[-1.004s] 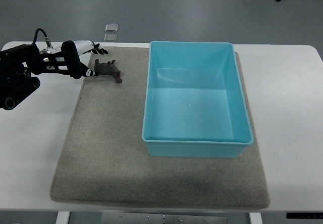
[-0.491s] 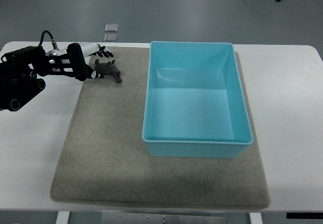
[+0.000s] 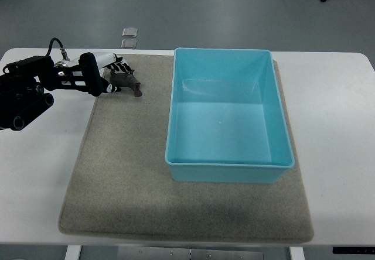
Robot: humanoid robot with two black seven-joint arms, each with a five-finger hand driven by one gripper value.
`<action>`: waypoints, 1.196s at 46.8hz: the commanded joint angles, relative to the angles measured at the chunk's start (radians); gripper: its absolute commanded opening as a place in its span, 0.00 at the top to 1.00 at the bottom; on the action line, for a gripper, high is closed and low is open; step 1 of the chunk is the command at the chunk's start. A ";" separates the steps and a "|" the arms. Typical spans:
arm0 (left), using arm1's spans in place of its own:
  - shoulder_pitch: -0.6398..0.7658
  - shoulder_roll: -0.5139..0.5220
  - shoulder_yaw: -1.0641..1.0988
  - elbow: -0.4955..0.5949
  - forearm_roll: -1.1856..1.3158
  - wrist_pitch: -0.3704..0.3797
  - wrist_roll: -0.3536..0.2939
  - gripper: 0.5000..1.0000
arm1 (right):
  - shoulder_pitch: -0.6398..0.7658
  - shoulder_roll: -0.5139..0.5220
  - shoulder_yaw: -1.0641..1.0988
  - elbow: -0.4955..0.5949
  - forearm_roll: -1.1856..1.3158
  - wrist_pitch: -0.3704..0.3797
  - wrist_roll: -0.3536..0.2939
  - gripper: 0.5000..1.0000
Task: Place brown hippo in blue box with left hand
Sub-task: 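Close the left hand fingers around the brown hippo, then lift the hippo with the left hand and carry it over the bin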
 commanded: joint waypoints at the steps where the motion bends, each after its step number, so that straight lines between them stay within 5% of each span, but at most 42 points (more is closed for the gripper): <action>1: -0.001 -0.001 0.001 0.000 0.000 0.004 0.000 0.59 | 0.000 0.000 0.000 0.000 0.000 0.000 0.000 0.13; 11: -0.001 0.000 0.000 0.000 0.000 0.004 0.000 0.77 | 0.000 0.000 0.000 0.000 0.000 0.000 0.000 0.13; 18: -0.001 0.000 0.001 0.000 0.000 0.002 0.000 0.99 | 0.000 0.000 0.000 0.000 0.000 0.000 0.000 0.13; 35: -0.024 0.011 -0.020 -0.008 -0.017 -0.006 0.001 1.00 | 0.000 0.000 0.000 0.000 0.000 0.000 0.000 0.13; 56: -0.258 0.023 -0.005 -0.093 -0.113 -0.036 0.001 1.00 | 0.000 0.000 0.000 0.000 0.000 0.000 0.000 0.13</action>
